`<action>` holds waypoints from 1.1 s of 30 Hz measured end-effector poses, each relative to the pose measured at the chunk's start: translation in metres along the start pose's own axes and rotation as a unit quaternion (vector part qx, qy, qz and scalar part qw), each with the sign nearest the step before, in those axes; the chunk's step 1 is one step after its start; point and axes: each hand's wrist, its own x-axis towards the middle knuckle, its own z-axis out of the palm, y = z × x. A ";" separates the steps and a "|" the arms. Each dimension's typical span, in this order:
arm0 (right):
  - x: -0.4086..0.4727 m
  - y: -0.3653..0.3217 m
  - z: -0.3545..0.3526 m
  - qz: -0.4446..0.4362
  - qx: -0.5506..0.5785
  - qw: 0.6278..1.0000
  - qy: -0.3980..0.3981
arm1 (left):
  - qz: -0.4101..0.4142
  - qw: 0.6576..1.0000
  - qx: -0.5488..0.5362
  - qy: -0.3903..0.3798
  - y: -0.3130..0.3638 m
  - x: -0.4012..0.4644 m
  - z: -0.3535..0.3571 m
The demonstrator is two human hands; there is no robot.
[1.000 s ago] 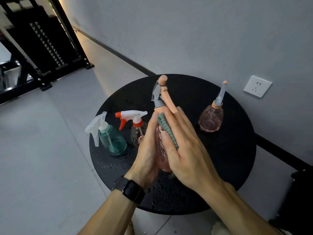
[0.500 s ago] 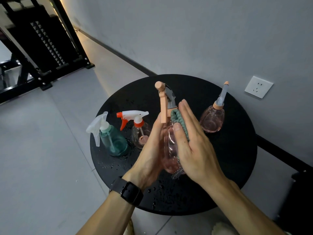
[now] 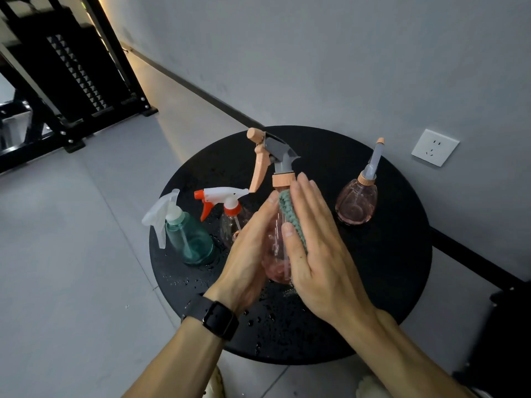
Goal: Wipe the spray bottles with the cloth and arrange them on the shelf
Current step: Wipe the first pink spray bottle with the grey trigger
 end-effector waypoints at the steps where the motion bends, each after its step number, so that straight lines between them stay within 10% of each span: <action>1: 0.001 -0.001 0.000 -0.020 -0.026 0.999 0.001 | 0.000 1.000 0.016 -0.006 0.000 -0.001 0.002; 19: -0.003 -0.001 -0.004 -0.052 -0.049 0.997 -0.028 | 0.011 0.992 -0.122 -0.002 0.001 -0.001 0.008; 33: 0.016 0.001 -0.019 0.006 0.002 0.999 -0.033 | -0.005 1.000 -0.021 -0.017 0.003 -0.007 0.011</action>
